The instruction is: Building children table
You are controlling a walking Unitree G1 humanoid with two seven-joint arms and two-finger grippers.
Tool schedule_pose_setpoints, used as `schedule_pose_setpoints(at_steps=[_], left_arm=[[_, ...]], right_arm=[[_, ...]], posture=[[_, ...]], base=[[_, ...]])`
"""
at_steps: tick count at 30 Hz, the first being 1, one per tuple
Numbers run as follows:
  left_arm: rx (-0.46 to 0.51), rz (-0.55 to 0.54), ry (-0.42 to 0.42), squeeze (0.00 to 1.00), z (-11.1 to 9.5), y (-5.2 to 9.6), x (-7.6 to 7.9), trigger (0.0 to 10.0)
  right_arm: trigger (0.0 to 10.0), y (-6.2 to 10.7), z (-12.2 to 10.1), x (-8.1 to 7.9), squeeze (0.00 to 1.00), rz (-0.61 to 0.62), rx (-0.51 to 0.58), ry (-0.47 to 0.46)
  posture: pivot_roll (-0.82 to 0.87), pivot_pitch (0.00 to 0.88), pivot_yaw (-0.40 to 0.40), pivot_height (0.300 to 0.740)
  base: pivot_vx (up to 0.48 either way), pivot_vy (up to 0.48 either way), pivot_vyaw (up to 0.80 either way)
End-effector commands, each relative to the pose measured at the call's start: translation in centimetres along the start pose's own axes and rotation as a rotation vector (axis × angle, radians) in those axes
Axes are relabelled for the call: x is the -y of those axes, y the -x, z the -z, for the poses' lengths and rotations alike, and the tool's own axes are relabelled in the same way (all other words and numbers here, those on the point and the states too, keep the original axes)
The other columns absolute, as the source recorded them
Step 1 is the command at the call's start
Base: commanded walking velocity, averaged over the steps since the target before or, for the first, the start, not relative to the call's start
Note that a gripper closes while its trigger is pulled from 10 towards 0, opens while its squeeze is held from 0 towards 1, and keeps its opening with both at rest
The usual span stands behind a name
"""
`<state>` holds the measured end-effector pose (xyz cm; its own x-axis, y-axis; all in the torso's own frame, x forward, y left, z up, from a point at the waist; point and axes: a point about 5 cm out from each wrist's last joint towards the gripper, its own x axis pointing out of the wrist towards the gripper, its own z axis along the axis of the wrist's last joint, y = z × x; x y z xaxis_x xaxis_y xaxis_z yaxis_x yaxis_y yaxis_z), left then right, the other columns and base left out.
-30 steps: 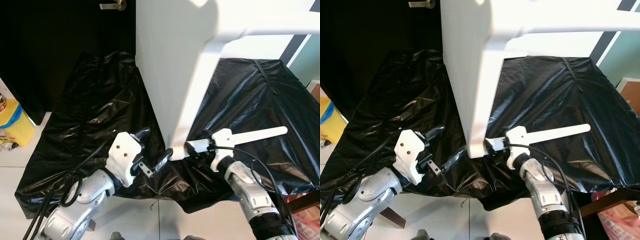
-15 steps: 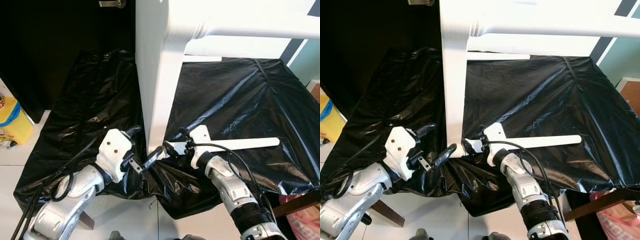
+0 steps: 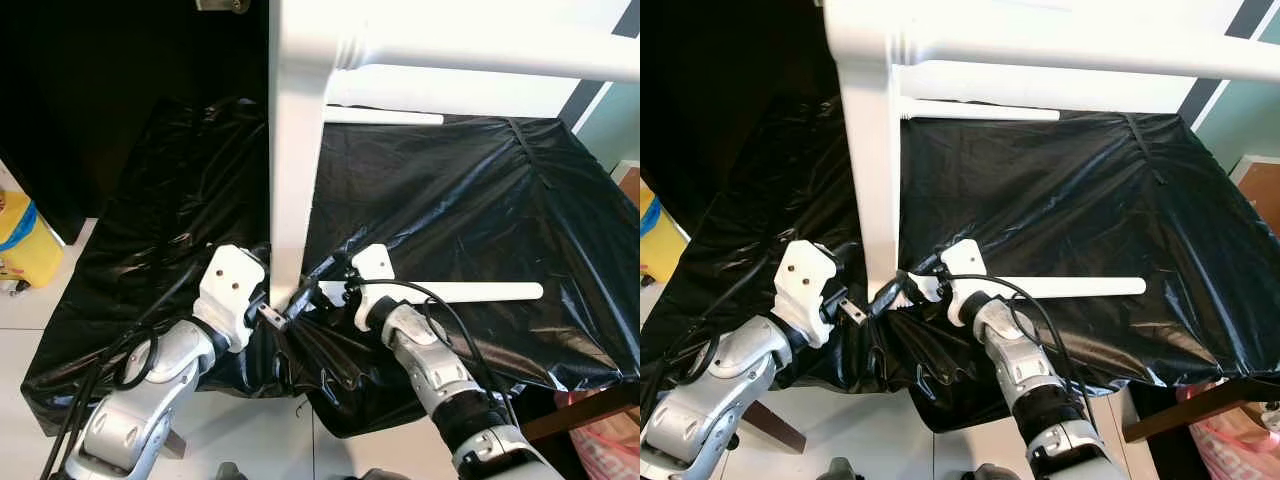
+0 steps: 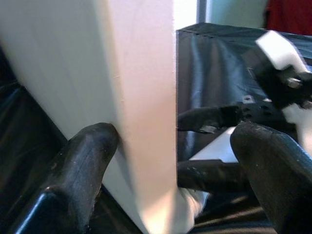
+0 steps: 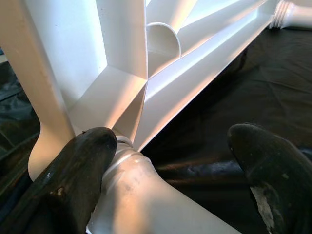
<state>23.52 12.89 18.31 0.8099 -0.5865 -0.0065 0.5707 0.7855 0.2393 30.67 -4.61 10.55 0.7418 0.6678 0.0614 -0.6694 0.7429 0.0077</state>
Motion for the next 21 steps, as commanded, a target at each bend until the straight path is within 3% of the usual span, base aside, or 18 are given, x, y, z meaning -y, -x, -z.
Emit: schedule_pose_setpoints(at_steps=[1,4,9,21], left_arm=[[-0.025,-0.074,0.001,0.0,0.1,-0.1,-0.5,10.0],[-0.037,-0.092,0.002,0.0,0.2,-0.2,-0.7,10.0],[-0.062,-0.214,0.002,0.0,0.4,-0.3,-1.8,10.0],[-0.068,-0.338,0.042,0.0,0.3,-1.1,-2.0,10.0]], right_arm=[[10.0,-0.6,0.4,-0.8,0.0,-0.029,-0.017,-0.004],[10.0,-1.0,0.3,-1.0,0.0,-0.031,-0.013,-0.006],[10.0,-1.8,0.1,-1.5,0.0,-0.042,-0.003,-0.016],[10.0,-2.5,-0.2,-1.9,0.0,-0.046,0.017,-0.023]], posture=[[0.11,0.047,-0.119,0.74],[0.11,0.047,-0.119,0.74],[0.12,0.043,-0.122,0.74],[0.11,0.057,-0.121,0.74]], base=[[0.0,0.0,0.0],[0.0,0.0,0.0],[0.0,0.0,0.0],[0.0,0.0,0.0]])
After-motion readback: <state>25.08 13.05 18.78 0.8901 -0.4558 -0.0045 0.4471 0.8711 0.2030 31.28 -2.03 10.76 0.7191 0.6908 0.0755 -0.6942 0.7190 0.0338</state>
